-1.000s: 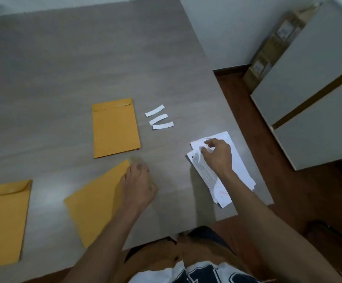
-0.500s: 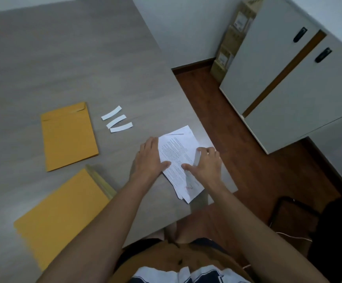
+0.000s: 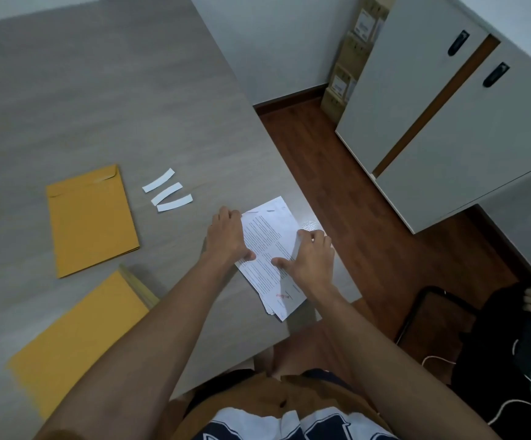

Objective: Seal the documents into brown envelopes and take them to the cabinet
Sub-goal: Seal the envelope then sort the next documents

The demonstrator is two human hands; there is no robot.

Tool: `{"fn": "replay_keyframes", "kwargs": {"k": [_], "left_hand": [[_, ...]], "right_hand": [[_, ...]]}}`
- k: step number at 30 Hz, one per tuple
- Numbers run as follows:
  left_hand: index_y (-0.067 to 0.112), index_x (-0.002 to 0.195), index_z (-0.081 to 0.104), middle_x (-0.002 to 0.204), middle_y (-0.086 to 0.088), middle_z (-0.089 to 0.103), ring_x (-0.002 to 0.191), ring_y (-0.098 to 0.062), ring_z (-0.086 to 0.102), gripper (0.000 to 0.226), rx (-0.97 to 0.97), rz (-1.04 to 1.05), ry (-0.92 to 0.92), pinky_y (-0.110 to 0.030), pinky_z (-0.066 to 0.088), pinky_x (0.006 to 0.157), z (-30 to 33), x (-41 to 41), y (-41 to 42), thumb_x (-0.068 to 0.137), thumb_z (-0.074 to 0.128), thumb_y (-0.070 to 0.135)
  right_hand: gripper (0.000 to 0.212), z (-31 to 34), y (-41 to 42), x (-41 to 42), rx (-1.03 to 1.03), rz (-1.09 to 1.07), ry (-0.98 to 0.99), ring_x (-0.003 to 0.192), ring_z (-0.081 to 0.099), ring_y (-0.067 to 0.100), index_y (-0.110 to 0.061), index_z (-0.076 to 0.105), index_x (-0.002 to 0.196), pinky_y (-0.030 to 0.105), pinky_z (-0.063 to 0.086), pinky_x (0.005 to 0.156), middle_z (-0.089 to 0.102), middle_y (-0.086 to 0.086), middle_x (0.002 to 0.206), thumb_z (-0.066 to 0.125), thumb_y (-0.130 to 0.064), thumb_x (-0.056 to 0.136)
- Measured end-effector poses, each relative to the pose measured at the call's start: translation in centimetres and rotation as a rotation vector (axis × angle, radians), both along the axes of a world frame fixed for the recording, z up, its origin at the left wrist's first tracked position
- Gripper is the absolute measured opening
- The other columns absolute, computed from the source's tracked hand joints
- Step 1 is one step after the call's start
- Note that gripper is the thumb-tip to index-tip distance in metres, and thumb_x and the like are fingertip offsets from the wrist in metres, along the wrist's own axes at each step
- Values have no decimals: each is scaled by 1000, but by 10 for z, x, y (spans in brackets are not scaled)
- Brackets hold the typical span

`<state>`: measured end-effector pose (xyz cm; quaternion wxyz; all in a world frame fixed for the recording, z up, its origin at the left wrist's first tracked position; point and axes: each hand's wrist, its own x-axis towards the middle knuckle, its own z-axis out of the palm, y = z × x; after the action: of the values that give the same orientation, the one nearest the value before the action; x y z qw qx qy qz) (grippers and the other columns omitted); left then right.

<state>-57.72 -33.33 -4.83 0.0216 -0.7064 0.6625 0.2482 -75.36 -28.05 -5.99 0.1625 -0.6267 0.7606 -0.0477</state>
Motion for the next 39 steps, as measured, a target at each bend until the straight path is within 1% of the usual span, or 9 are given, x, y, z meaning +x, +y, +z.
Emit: {"fn": "replay_keyframes", "kwargs": {"k": [7,12,17,20,24,27,30,35,39], "left_hand": [[12,115,50,121,-10,51,116,-29,44,69,-5,33,75,-40,44,89,4,-1,-9,61,89,29],[20,93,49,97,-5,63,89,-25,57,37,-98,79,279,-30,38,66,13,0,-10,71,79,15],[17,98,66,96,-2,67,82,-18,57,31,-6,58,352,-25,40,67,22,-7,-13,70,81,15],[16,83,70,90,-4,71,82,-22,64,15,60,-11,346,-28,47,67,29,-7,-18,70,78,17],[15,100,69,104,-6,67,95,-28,61,31,-23,-169,84,-35,49,74,29,-10,-22,70,75,19],[15,120,56,115,-11,62,103,-31,59,49,7,-206,-5,-37,47,79,20,-15,-19,77,75,25],[13,124,44,114,-15,61,103,-35,59,48,-5,-178,-47,-39,45,79,7,-20,-4,83,68,20],[16,117,46,102,-10,67,93,-32,62,39,-135,-84,69,-37,47,71,2,-22,5,82,63,12],[23,122,46,106,-6,66,91,-26,62,61,-10,80,279,-33,49,72,18,-19,-7,72,80,25]], "right_hand": [[79,1,1,0,-11,-2,-7,116,43,21,-18,48,123,34,37,97,50,5,125,72,-67,67],[78,-1,0,1,-13,-6,-1,115,43,20,-19,47,123,35,38,97,50,4,126,71,-68,67],[77,-1,-1,2,-6,-19,13,113,45,19,-21,48,122,34,39,96,52,3,126,71,-69,67],[77,-1,0,2,-6,-19,5,113,45,20,-21,49,122,34,39,97,52,4,126,73,-68,66],[78,0,0,1,-8,-15,13,114,45,20,-21,48,123,35,39,97,52,4,127,72,-68,67],[78,1,2,1,0,-7,14,116,44,21,-20,47,126,35,38,98,50,5,129,71,-68,68],[77,2,2,2,15,-3,15,116,43,20,-21,45,125,34,37,98,49,4,130,69,-69,70],[77,2,3,2,10,-10,2,115,43,19,-23,44,127,32,36,98,49,2,131,69,-68,71],[76,3,3,1,-10,-6,-13,114,43,19,-21,45,126,31,37,96,50,3,128,71,-66,71]]}}
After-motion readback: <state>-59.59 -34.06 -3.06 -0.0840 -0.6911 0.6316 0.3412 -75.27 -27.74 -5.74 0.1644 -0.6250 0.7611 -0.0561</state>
